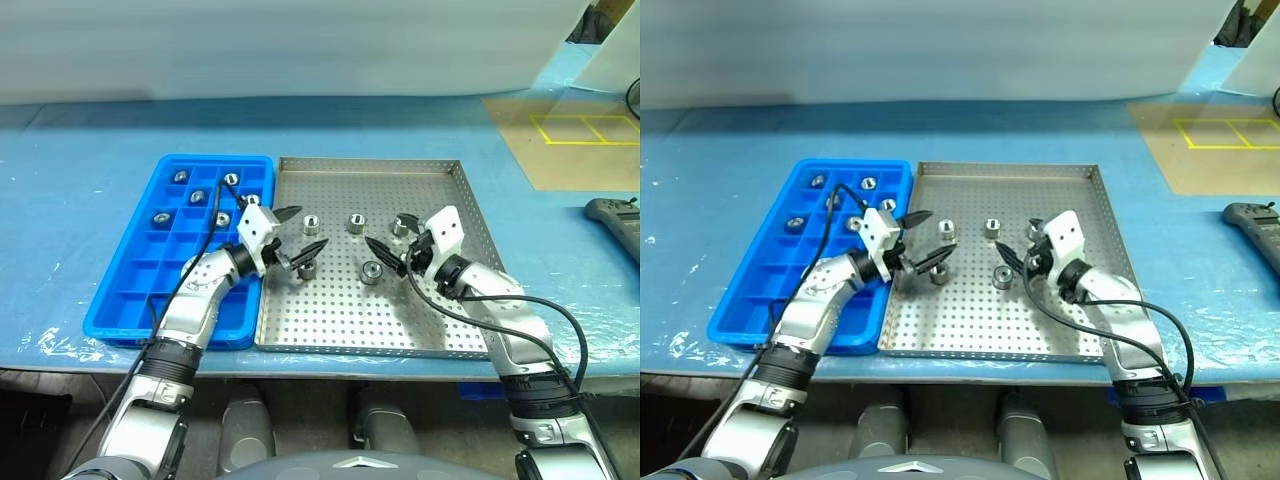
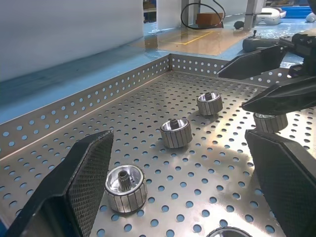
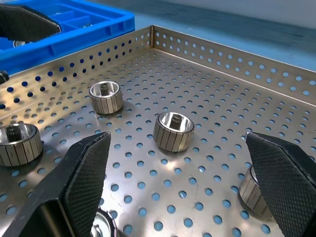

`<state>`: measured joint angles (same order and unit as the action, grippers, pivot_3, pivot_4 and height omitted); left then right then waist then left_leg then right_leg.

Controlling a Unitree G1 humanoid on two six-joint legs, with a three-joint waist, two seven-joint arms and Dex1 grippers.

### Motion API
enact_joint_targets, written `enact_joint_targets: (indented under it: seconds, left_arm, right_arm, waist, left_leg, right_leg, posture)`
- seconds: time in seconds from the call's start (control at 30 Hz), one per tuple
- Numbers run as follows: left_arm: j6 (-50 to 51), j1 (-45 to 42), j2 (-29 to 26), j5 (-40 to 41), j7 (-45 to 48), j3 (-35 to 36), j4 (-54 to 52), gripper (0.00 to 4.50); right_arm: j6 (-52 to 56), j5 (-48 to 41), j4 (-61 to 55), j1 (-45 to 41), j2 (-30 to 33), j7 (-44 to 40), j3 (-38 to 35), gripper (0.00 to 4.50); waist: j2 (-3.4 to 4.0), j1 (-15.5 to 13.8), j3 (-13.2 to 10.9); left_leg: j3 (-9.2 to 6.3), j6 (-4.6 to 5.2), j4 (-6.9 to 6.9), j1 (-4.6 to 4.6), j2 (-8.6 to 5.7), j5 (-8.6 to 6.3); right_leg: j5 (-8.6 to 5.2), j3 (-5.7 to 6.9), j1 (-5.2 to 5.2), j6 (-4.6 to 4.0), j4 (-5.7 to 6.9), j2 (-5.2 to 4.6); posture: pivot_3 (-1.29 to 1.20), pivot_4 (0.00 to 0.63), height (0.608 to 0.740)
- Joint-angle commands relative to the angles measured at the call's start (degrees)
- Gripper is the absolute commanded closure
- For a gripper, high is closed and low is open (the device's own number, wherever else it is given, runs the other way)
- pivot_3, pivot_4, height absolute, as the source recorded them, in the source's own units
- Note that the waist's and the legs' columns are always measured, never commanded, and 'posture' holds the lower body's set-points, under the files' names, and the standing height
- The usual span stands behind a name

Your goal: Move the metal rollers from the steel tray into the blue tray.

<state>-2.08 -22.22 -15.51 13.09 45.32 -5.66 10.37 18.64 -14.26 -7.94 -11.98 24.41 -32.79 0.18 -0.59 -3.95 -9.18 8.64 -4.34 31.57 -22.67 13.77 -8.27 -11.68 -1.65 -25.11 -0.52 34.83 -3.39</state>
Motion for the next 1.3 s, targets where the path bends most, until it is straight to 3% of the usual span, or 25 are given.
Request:
enact_joint_targets:
  seconds: [0.03,0.33,0.53,0.9,1.3]
  left_arm:
    - [0.07,-0.55,-0.22,0.63,-0.79,1.17,-2.18,0.0]
    - [1.4,-0.22,-1.04,1.7,0.32,1.38,-3.56,0.0]
    - [8.47,-3.28,-3.1,0.93,0.8,0.21,-4.46,0.0]
    - [17.36,-10.44,-8.8,3.66,12.76,-3.16,-7.98,0.0]
    - [19.66,-15.76,-13.26,1.6,23.99,-8.81,-4.13,0.0]
  right_arm:
    - [-1.36,-1.05,-3.25,0.87,1.7,-0.94,-2.83,0.03]
    - [0.22,-2.41,-4.22,0.83,2.82,-1.45,-4.19,0.03]
    - [2.71,-4.2,-6.74,1.15,5.57,-3.8,-4.64,0.03]
    - [11.27,-11.17,-15.76,1.33,10.63,-10.01,-3.98,0.03]
    - [13.92,-11.65,-17.91,1.75,13.48,-12.45,-3.5,0.03]
  waist:
    - [0.0,-0.03,0.0]
    - [0.0,0.01,0.0]
    - [0.0,0.0,0.0]
    - [0.02,-0.04,-0.01]
    - [0.04,-0.05,0.0]
  left_leg:
    - [0.0,0.0,0.0,0.0,0.0,0.0]
    - [0.0,0.0,-0.01,0.0,0.0,0.0]
    - [0.01,0.0,0.0,0.01,0.0,0.0]
    - [0.01,-0.01,-0.03,0.03,0.0,0.02]
    - [0.03,-0.04,-0.03,0.1,-0.02,0.04]
  right_leg:
    - [0.0,0.0,0.0,0.0,0.0,0.0]
    - [0.0,0.01,0.0,0.0,0.0,0.01]
    - [0.0,0.01,0.01,0.0,0.01,0.0]
    - [0.01,0.0,0.01,-0.01,0.02,0.01]
    - [0.01,0.0,0.06,-0.02,0.04,0.01]
  posture:
    - [-0.04,0.15,0.74]
    - [-0.06,0.15,0.74]
    - [-0.06,0.15,0.74]
    - [-0.07,0.15,0.74]
    - [-0.09,0.15,0.74]
